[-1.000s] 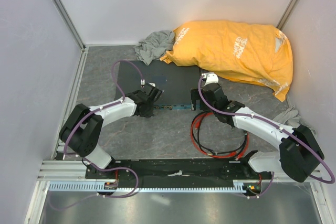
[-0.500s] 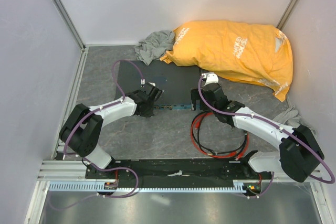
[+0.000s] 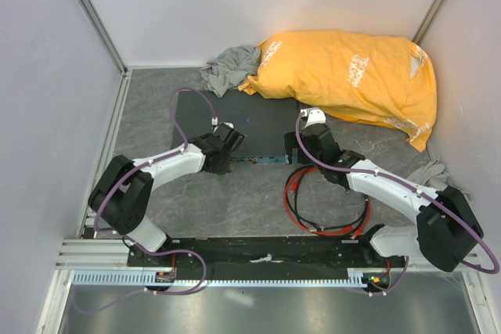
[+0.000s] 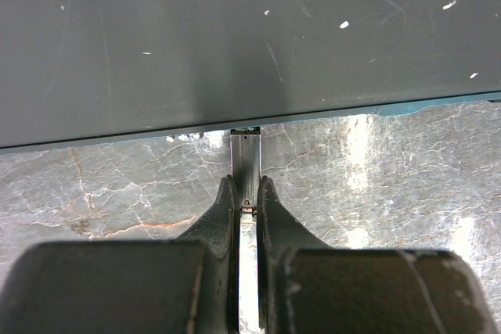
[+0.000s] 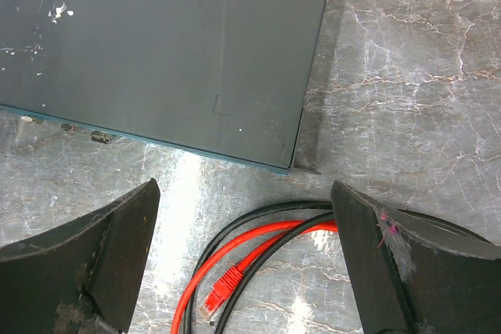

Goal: Insert the plug into the switch port

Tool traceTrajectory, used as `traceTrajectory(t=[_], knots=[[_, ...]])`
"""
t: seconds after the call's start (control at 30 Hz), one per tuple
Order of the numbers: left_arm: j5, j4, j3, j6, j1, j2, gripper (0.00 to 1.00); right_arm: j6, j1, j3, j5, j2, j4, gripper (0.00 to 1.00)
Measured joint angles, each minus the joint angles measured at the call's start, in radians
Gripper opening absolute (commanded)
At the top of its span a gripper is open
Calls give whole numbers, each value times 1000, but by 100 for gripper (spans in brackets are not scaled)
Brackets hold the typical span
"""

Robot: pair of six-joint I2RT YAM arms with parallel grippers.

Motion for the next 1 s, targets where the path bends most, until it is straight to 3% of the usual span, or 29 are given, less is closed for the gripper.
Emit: traceTrajectory(t=[1.0], knots=[[-17, -9, 8, -6, -11, 14, 1, 0, 0, 0, -7, 0, 1, 98]])
